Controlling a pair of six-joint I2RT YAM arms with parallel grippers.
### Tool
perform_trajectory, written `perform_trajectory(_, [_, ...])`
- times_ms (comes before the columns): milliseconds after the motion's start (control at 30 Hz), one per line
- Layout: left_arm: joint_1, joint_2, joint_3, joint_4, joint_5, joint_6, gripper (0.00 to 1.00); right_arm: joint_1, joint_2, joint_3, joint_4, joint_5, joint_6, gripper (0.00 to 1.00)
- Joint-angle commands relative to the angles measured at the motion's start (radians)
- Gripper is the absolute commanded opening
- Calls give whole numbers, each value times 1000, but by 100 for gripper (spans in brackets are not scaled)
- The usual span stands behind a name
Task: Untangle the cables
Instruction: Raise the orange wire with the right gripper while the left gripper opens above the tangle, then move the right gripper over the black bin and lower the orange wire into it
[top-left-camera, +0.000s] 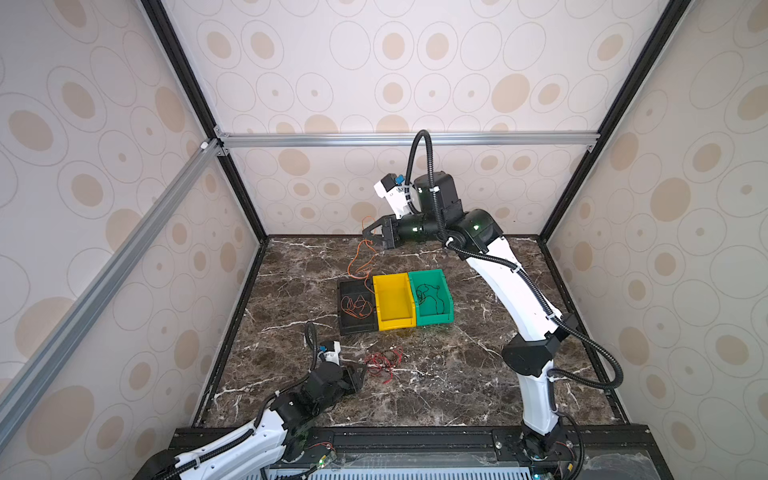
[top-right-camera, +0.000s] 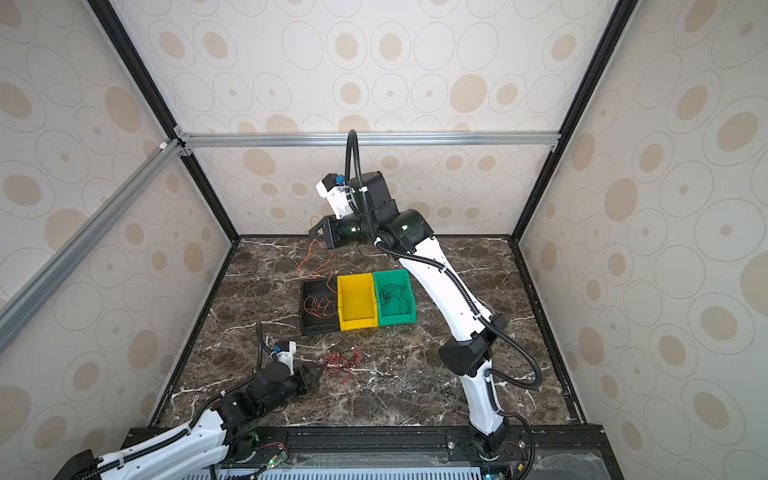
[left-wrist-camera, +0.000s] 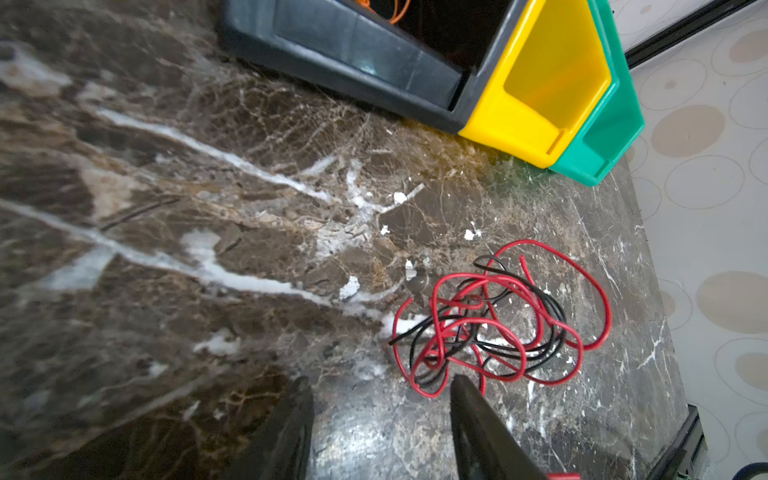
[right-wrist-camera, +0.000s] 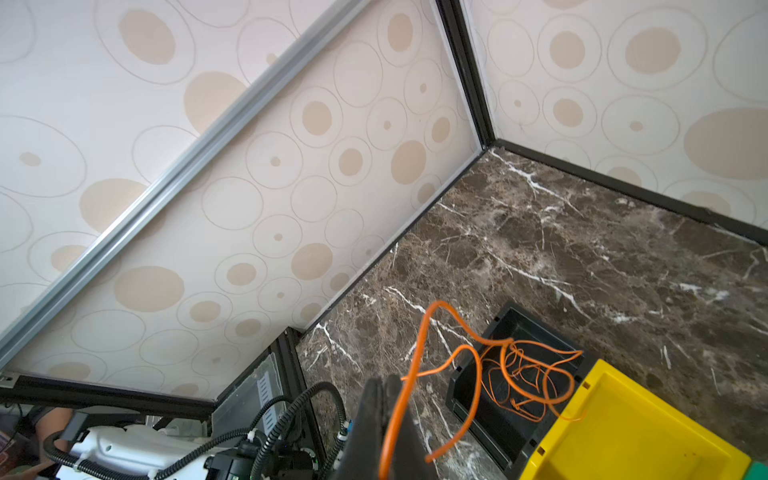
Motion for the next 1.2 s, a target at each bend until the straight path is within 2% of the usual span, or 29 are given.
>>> perform_trajectory(0, [4,8,-5,22,-11,-11,53,6,8,25,20,-23,14,0])
perform_trajectory(267, [5,26,-12,52,-4,-9,53,9,32,19,37,-72,27,0])
perform_trajectory(500, [5,19,-19,55,-1,-9,53,15,25,-221,168,-99,20,0])
perform_trajectory(833, [5,-28,-40,45,-4,-20,54,26,105,-190,218,-152,50,0])
perform_trajectory(1000, [5,-22,-39,53,-3,-17,54,28,125,-190,206,-138,65,0])
perform_trajectory(1167, [5,-6,-40,67,0,-14,54,30,113,-266,270,-164,98,0])
